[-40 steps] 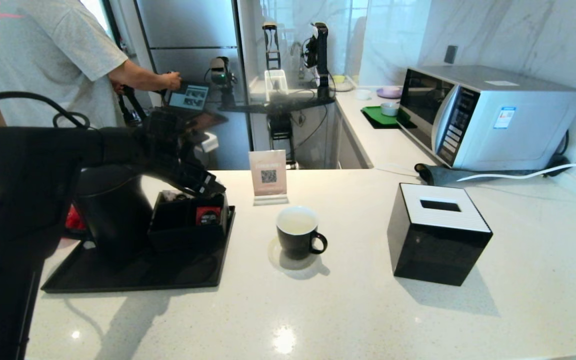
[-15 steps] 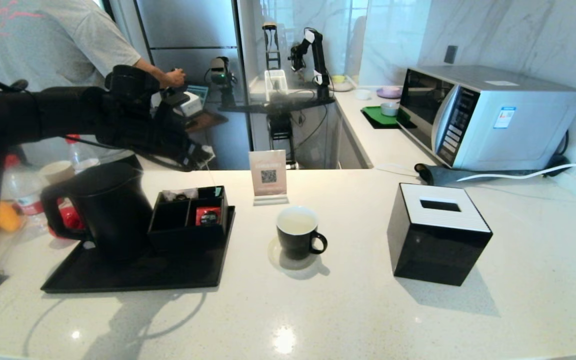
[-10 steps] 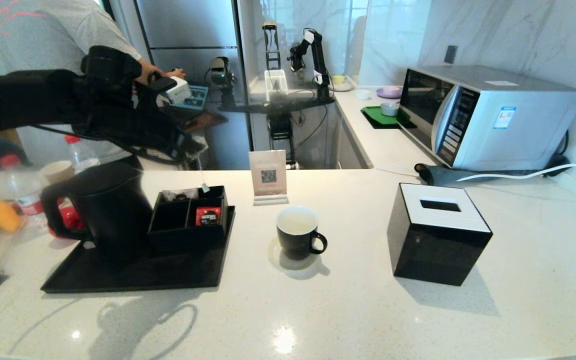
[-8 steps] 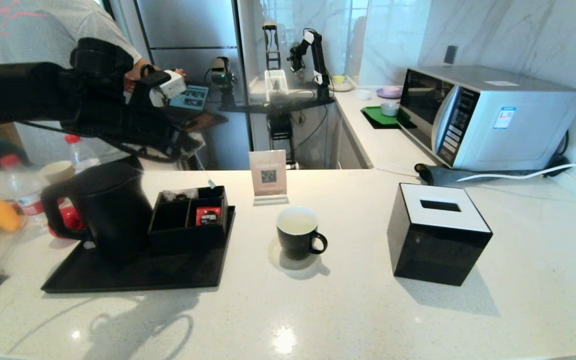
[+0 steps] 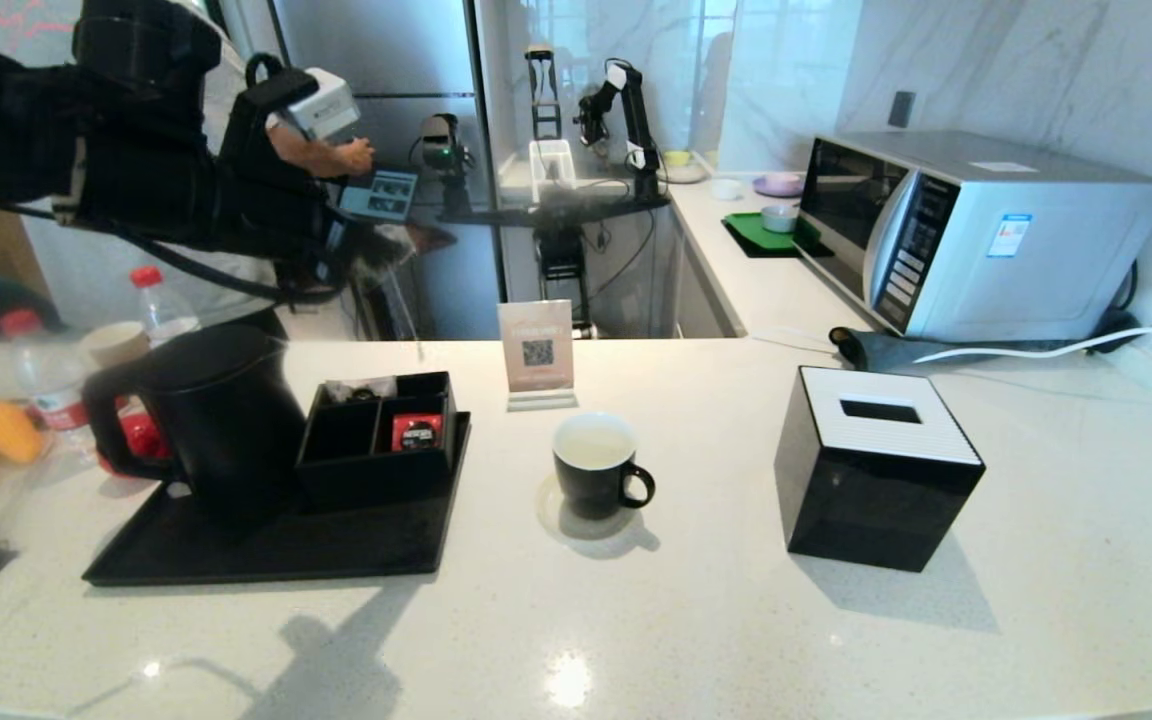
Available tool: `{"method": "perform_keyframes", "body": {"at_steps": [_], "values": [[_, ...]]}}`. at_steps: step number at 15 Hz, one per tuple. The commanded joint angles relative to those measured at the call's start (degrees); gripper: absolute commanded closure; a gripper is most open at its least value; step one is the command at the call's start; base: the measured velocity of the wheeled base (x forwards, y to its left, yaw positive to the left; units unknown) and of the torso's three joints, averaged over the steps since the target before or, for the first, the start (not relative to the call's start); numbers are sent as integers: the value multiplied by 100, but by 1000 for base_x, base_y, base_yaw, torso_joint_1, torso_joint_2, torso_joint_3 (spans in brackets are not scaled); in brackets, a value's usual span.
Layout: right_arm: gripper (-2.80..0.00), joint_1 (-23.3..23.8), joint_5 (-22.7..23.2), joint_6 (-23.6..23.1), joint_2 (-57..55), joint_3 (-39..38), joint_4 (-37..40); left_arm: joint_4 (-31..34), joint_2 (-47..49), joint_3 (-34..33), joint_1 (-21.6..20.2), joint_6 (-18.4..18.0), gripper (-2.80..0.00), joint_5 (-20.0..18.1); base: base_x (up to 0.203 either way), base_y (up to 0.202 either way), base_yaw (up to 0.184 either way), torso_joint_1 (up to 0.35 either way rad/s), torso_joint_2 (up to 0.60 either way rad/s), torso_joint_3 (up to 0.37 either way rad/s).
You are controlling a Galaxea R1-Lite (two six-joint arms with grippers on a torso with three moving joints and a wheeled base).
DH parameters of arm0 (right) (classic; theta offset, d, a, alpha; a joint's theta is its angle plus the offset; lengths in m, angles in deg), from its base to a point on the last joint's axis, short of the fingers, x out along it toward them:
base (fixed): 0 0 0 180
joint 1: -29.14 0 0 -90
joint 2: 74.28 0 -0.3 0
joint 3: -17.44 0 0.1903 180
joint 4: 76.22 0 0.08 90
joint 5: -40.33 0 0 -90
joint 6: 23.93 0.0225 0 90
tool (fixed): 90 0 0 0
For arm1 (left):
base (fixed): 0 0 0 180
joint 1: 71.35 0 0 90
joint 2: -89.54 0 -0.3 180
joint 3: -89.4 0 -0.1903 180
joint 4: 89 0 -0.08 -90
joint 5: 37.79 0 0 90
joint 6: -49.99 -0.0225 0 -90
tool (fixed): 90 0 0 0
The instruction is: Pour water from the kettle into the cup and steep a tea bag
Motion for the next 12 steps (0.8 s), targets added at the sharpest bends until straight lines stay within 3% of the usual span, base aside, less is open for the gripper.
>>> {"method": "perform_keyframes", "body": {"at_steps": [1,6,12], "values": [[0,-2,5,-3,-7,0,2,13,-180,7,262,12,0,-3,0,0,0,0,0,0],[0,-2,5,-3,-7,0,2,9,-246,35,1109,252,0,72,0,0,0,0,0,0],[0,-2,5,-3,-7,0,2,-207,-264,102,2005,616,0,417,0,0,0,0,0,0]]}}
